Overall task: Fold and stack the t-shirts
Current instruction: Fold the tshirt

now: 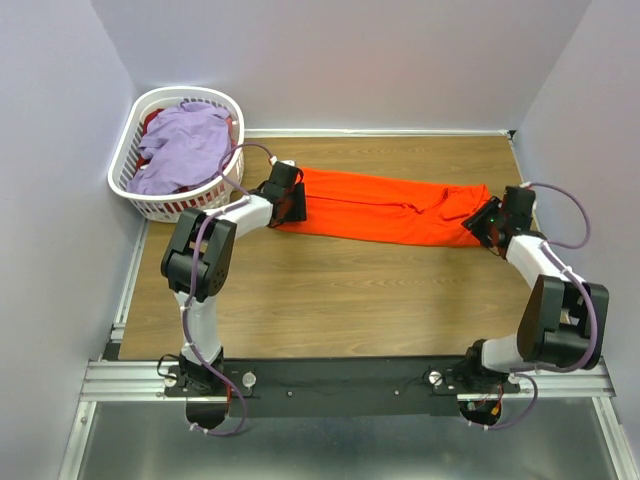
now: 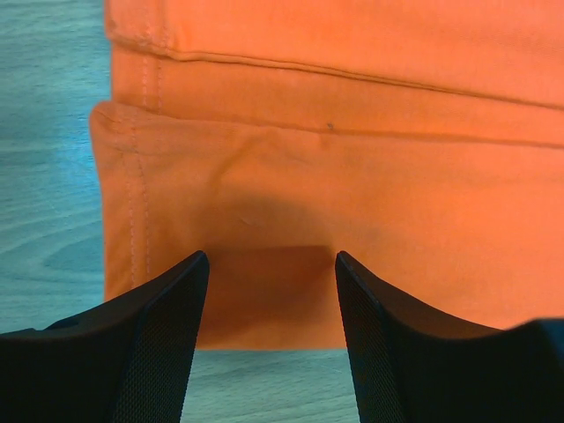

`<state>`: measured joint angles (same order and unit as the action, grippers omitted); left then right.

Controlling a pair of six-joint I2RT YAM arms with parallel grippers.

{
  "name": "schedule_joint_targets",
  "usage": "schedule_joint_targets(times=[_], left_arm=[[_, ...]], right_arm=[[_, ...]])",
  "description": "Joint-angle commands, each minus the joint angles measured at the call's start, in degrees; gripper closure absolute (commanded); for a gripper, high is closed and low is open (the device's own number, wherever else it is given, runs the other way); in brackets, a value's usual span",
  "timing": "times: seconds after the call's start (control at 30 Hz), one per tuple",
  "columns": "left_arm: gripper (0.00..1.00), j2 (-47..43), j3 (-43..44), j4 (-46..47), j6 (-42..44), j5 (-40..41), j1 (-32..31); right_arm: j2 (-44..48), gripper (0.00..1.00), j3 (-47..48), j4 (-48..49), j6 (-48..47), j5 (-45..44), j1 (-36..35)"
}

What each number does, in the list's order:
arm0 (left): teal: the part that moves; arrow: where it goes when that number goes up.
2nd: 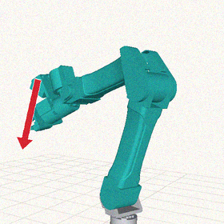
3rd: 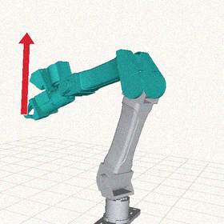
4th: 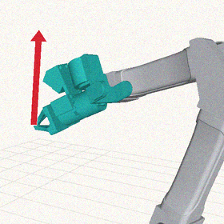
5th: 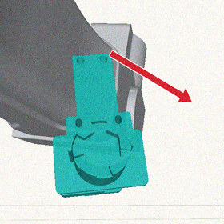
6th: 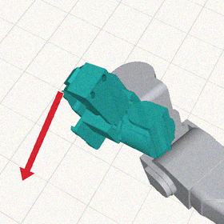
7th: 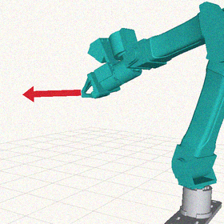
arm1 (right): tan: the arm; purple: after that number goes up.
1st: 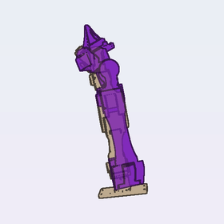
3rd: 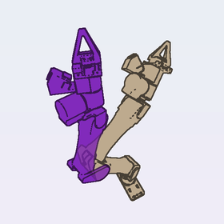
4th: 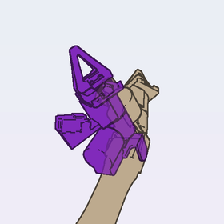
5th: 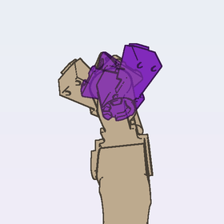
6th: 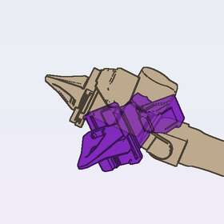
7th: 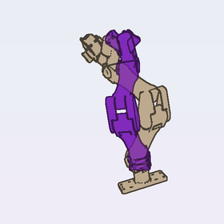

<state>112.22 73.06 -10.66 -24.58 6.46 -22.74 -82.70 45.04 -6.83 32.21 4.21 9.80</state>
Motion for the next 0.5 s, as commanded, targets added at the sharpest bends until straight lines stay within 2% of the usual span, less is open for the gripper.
schedule_joint_targets(times=[0.0, 0.23, 0.47], left_arm=[[0.32, 1.59, 0.33, -2.0, -0.82, 0.22, 0.77], [0.32, 1.94, -0.19, -2.26, -0.73, 0.48, 0.86], [0.32, 1.42, -0.99, -1.56, -1.17, -0.13, 0.77]], right_arm=[[2.63, 0.53, -2.75, 1.64, 7.05, 0.36, 6.87], [1.93, 0.4, -9.52, 5.41, 14.28, 7.02, 18.31], [-2.38, 0.39, -9.97, 9.46, 15.51, 11.52, 19.55]])
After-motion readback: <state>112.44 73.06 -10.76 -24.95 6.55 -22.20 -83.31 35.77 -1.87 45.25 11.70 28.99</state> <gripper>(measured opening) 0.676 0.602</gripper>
